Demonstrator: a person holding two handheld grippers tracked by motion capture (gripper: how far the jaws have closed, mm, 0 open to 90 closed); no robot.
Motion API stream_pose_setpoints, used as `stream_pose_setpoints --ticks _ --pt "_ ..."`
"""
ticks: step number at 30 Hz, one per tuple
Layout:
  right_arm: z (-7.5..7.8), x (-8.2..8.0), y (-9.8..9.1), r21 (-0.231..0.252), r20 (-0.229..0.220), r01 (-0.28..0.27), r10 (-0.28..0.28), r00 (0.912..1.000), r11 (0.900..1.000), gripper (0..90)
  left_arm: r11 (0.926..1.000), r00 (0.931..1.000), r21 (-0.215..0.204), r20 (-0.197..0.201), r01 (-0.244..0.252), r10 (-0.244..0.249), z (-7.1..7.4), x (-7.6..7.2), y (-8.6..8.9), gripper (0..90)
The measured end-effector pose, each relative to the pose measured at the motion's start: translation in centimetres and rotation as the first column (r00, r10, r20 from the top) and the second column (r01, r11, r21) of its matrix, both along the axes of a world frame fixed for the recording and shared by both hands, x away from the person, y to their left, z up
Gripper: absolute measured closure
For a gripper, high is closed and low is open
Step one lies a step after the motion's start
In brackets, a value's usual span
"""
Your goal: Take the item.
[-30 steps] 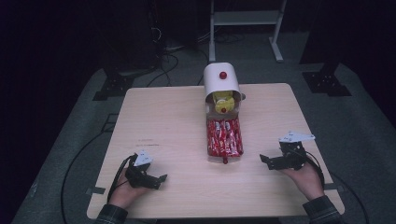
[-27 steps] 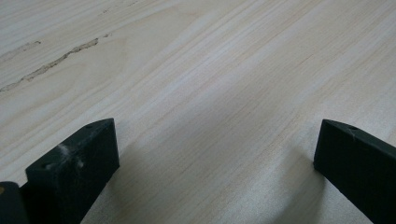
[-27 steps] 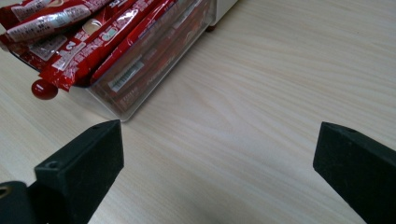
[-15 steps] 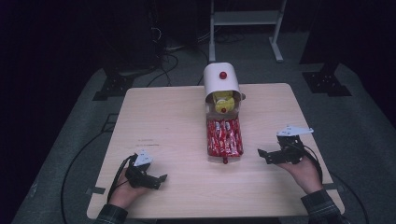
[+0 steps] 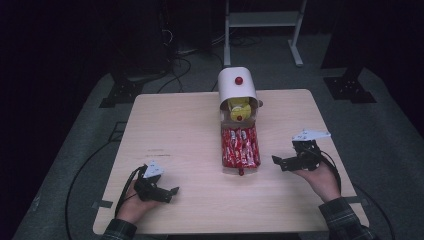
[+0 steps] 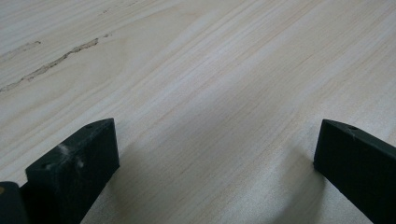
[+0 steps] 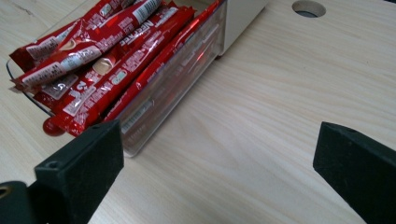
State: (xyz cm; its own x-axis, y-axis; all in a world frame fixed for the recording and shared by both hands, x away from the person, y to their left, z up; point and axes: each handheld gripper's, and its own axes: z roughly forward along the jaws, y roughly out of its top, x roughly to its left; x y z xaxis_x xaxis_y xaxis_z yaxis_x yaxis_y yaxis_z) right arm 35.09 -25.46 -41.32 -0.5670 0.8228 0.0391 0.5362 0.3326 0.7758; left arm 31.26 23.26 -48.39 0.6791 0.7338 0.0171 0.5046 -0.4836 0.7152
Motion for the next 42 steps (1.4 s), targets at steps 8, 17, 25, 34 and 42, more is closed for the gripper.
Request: stream_pose_setpoints --ticks 8,17,25,34,42 --pt "0.5 0.5 0.7 0.013 0.012 -0.012 0.012 0.9999 0.9998 1.4 1.0000 1.0000 0.001 0.000 0.001 -0.001 0.0 0.0 0.0 0.0" --pt "0.8 1.0 1.3 0.013 -0.003 -0.021 0.021 0.9998 0.9997 1.4 1.0000 1.0000 0.001 0.000 0.000 0.000 0.0 0.0 0.0 0.0" --pt "1.1 1.5 2.1 0.016 -0.008 -0.034 0.034 0.9994 0.9993 1.5 1.0000 1.0000 0.000 0.000 0.000 0.000 0.0 0.0 0.0 0.0" --pt "0.9 1.8 2.6 0.023 -0.011 -0.048 0.048 0.9988 0.9986 1.5 1.0000 1.0000 0.000 0.000 0.000 0.000 0.0 0.0 0.0 0.0" --pt "1.1 2.0 3.7 0.029 -0.001 -0.068 0.068 0.9977 0.9973 1.5 1.0000 1.0000 -0.003 0.000 -0.002 0.002 0.0 0.0 0.0 0.0"
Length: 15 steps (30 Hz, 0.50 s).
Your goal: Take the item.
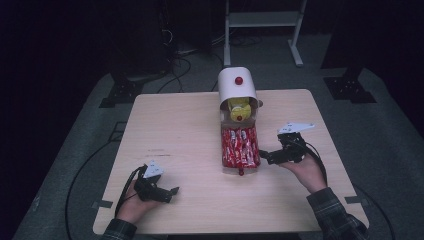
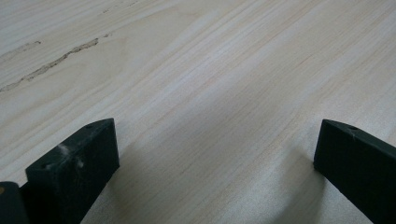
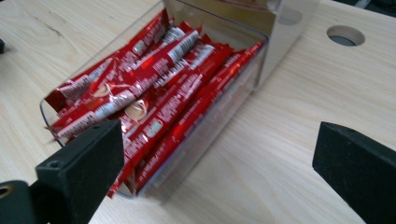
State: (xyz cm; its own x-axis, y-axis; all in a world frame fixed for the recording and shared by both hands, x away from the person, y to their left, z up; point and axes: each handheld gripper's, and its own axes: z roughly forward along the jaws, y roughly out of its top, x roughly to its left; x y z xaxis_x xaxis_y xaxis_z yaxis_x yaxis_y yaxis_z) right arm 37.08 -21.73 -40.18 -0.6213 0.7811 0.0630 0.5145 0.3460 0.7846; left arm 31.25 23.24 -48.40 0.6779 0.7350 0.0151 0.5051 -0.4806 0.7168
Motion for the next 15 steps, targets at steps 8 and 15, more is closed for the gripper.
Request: stream_pose_setpoints --ticks 8,15 --pt "0.3 0.3 1.2 0.001 0.005 -0.021 0.021 0.9998 0.9998 1.5 1.0000 1.0000 0.000 0.000 0.000 0.000 0.0 0.0 0.0 0.0" --pt "0.4 0.6 2.3 0.007 0.010 -0.037 0.037 0.9993 0.9993 1.5 1.0000 1.0000 0.002 -0.001 0.002 -0.002 0.0 0.0 0.0 0.0"
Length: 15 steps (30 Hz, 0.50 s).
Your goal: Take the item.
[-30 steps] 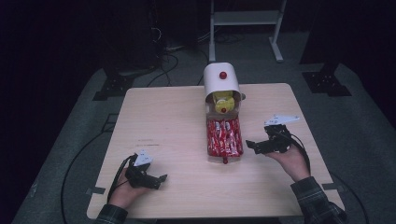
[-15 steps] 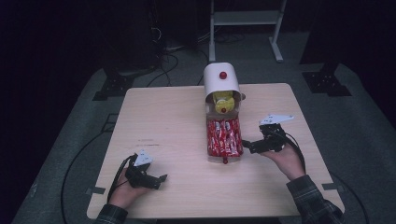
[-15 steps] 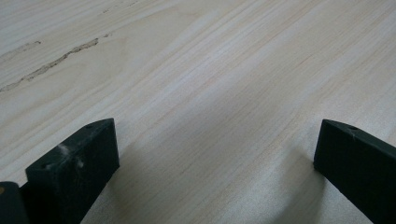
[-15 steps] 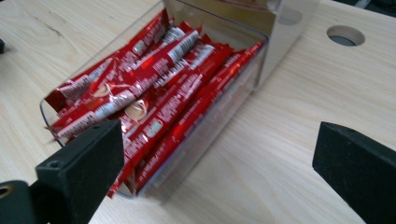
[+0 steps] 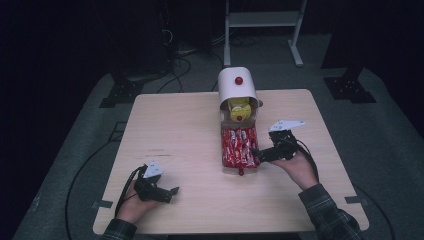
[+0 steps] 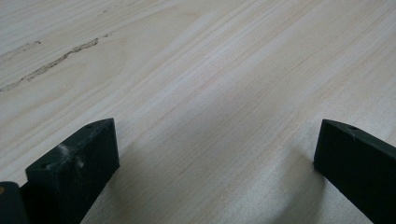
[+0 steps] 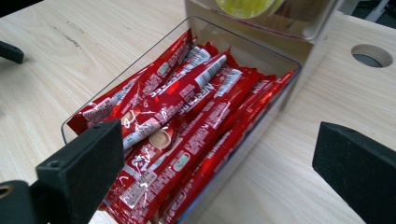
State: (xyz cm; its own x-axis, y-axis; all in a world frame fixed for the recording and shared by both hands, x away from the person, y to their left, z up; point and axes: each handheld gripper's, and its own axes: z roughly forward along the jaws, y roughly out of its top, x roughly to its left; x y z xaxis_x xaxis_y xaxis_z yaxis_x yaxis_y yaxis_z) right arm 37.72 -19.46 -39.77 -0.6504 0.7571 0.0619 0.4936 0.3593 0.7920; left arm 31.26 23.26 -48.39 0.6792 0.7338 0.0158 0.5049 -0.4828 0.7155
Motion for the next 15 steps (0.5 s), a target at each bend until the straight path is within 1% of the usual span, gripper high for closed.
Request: stream_pose_setpoints --ticks 3,11,13,15 --pt "-0.1 0.1 0.5 -0.005 -0.006 -0.006 0.006 1.0000 1.0000 1.5 1.0000 1.0000 0.001 0.000 0.000 0.000 0.0 0.0 0.0 0.0" --pt "-0.1 0.5 1.5 0.001 0.002 -0.019 0.019 0.9998 0.9998 1.5 1.0000 1.0000 0.002 0.002 0.000 0.000 0.0 0.0 0.0 0.0" --pt "-0.2 0.6 1.8 0.006 0.011 -0.022 0.022 0.9997 0.9997 1.6 1.0000 1.0000 0.003 0.002 0.001 -0.001 0.0 0.0 0.0 0.0" --pt "-0.2 0.7 2.1 0.005 0.013 -0.029 0.029 0.9995 0.9996 5.5 1.0000 1.0000 0.002 0.002 0.001 -0.001 0.0 0.0 0.0 0.0"
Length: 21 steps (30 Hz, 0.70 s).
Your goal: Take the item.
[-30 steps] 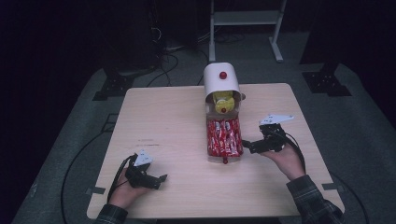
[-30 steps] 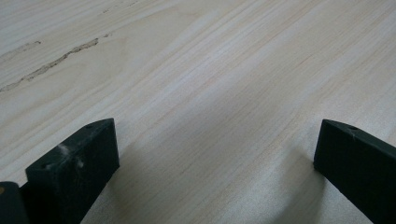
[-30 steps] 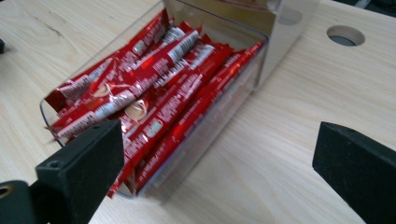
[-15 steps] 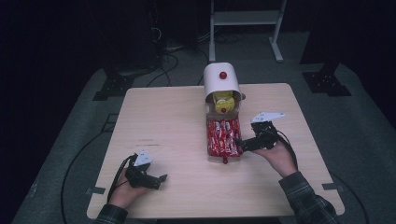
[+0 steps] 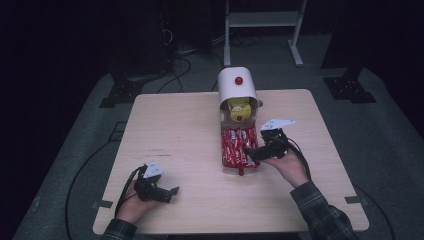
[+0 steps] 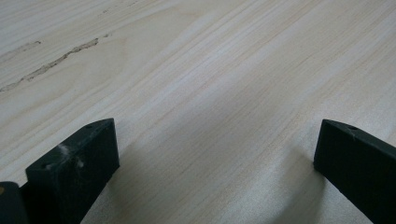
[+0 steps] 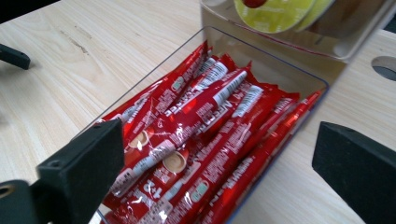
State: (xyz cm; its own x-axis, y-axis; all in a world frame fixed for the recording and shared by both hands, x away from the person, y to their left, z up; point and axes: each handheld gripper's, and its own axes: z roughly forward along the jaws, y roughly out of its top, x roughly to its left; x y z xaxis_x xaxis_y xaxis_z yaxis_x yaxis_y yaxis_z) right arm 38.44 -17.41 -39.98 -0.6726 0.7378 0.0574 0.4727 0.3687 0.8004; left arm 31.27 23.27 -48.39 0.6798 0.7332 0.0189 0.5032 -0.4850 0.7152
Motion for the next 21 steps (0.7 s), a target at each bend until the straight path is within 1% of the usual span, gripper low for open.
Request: stream_pose_setpoints --ticks 1,4,10,12,15,21 --pt "0.0 0.0 0.2 -0.002 0.012 0.003 -0.003 0.9999 1.0000 5.6 1.0000 1.0000 0.000 0.000 0.000 0.000 0.0 0.0 0.0 0.0" --pt "-0.1 0.2 0.6 -0.002 0.008 0.001 -0.001 1.0000 1.0000 5.7 1.0000 1.0000 0.000 0.000 0.000 0.000 0.0 0.0 0.0 0.0" --pt "-0.4 0.6 1.4 0.006 -0.029 0.003 -0.003 0.9996 1.0000 5.8 1.0000 1.0000 -0.004 0.001 -0.003 0.003 0.0 0.0 0.0 0.0" --pt "-0.4 0.7 1.5 0.008 -0.047 -0.004 0.004 0.9989 1.0000 8.8 1.0000 1.0000 -0.003 0.001 -0.002 0.002 0.0 0.0 0.0 0.0" --pt "-0.6 0.8 1.8 0.010 -0.039 -0.008 0.008 0.9992 0.9999 13.0 1.0000 1.0000 -0.003 0.001 -0.002 0.002 0.0 0.0 0.0 0.0" --pt "-0.8 1.1 2.2 0.017 -0.041 -0.016 0.017 0.9990 0.9997 15.2 1.0000 1.0000 0.000 -0.001 0.001 -0.001 0.0 0.0 0.0 0.0"
